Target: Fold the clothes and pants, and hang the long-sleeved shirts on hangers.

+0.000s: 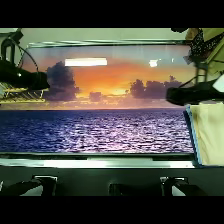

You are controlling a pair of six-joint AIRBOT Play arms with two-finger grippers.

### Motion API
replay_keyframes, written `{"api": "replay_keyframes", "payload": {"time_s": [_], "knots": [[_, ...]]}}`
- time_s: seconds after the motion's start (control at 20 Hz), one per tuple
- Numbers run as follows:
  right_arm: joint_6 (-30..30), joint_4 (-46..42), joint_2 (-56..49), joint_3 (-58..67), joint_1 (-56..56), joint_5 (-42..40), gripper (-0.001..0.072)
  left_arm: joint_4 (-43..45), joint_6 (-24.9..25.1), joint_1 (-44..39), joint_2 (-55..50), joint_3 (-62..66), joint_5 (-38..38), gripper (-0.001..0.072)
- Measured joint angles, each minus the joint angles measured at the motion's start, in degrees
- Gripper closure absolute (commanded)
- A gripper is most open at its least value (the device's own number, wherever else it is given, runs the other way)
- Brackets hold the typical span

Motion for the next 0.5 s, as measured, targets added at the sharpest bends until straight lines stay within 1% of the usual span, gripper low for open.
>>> {"api": "replay_keyframes", "payload": {"time_s": [0.15,0.3,0.5], "knots": [[-0.94,-1.07,0.02,0.04,4.42,1.07,0.0679,0.81,0.00,-0.68,4.37,-7.52,3.34,0.0692],[-1.57,-3.45,0.02,0.09,6.10,1.68,0.0679,1.09,-0.02,-0.94,6.08,-11.52,3.15,0.0691],[-1.95,-6.43,0.02,0.09,6.82,3.41,0.0679,1.36,-0.26,-1.07,6.54,-13.70,2.34,0.0691]]}}
